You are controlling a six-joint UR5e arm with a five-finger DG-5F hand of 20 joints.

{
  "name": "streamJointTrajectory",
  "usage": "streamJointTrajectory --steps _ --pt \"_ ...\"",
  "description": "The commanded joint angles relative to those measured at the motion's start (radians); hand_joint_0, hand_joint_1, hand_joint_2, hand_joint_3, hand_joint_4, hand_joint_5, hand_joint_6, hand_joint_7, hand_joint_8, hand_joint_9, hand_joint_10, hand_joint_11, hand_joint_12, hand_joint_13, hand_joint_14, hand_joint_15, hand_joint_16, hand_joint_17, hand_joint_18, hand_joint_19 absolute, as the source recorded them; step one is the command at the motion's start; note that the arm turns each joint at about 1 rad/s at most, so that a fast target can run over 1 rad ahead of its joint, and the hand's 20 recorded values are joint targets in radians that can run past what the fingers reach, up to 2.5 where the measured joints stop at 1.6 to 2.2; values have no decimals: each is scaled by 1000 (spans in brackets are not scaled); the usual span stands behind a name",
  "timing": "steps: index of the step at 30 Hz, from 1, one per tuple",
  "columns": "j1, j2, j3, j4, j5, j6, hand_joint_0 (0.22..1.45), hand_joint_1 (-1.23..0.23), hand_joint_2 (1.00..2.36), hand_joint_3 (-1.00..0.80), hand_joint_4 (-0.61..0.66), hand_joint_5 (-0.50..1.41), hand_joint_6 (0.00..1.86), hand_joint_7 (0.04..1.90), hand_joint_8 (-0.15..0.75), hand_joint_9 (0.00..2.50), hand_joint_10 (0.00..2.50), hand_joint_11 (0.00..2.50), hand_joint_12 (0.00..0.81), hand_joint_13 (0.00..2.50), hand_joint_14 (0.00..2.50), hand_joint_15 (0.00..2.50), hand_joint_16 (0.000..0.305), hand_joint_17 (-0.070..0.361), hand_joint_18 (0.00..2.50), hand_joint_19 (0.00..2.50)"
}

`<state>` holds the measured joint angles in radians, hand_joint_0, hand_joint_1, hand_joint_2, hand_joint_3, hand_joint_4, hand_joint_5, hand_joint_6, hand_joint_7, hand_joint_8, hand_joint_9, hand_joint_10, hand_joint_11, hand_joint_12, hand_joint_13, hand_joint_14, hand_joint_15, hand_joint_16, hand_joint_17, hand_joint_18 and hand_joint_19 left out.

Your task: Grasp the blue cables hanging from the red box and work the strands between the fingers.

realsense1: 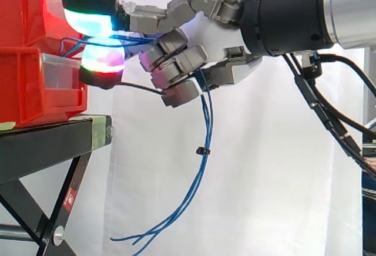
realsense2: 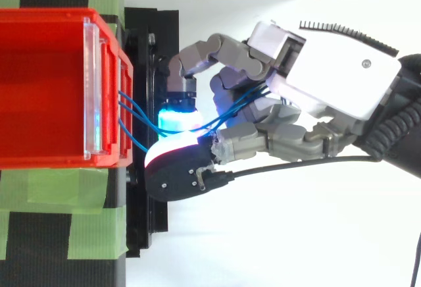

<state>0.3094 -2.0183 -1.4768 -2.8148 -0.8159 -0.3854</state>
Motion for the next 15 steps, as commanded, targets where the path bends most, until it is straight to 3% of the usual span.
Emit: streamJointTrajectory --steps 1,7,15 --pt "-4 0 4 5 0 -26 790 -571 1007 -805 251 -9 899 1157 350 908 2500 1993 431 1023 2500 1295 63 142 1391 1652" --pt "-10 1 29 -6 -8 -47 807 -587 1008 -774 253 -1 877 1171 350 908 2500 1993 431 1023 2500 1295 63 142 1391 1652" --pt "-15 0 30 -2 -8 -50 819 -596 1008 -766 248 3 877 1175 350 908 2500 1993 431 1023 2500 1295 63 142 1391 1652"
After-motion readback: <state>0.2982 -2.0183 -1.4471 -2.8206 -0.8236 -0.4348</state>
